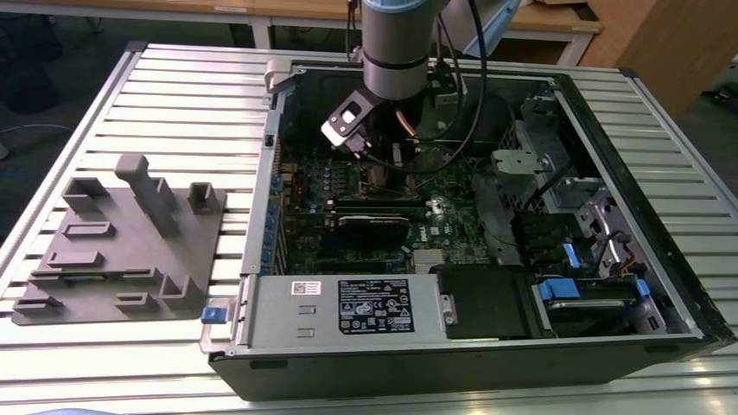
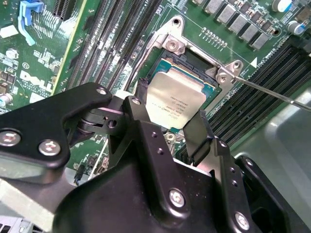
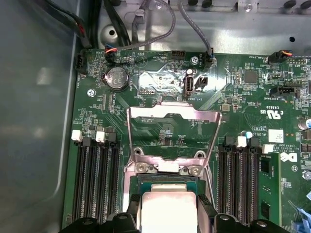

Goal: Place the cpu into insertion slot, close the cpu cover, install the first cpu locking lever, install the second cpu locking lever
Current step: 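Place the cpu into insertion slot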

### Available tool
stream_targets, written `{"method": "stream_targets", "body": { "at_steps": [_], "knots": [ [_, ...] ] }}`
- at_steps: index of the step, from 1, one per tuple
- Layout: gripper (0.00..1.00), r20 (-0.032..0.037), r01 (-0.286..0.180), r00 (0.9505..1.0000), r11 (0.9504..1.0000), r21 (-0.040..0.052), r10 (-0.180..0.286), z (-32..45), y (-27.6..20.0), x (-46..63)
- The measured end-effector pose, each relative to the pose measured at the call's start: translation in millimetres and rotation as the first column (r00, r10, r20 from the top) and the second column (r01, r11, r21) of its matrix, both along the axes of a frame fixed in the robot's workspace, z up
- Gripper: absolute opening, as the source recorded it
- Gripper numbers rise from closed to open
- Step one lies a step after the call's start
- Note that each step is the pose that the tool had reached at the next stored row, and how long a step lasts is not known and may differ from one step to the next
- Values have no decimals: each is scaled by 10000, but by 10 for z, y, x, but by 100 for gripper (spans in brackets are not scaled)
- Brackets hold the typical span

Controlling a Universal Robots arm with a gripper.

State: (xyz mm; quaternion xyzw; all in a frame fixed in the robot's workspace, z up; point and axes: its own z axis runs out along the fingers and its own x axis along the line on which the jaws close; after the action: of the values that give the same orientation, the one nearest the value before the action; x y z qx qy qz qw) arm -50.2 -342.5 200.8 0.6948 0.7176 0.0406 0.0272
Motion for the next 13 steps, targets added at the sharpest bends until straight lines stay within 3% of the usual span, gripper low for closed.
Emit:
{"method": "stream_targets", "body": {
  "at_steps": [13],
  "knots": [
    [54,0,2,10000,10000,-1,-2,-61,0,1]
  ]
}}
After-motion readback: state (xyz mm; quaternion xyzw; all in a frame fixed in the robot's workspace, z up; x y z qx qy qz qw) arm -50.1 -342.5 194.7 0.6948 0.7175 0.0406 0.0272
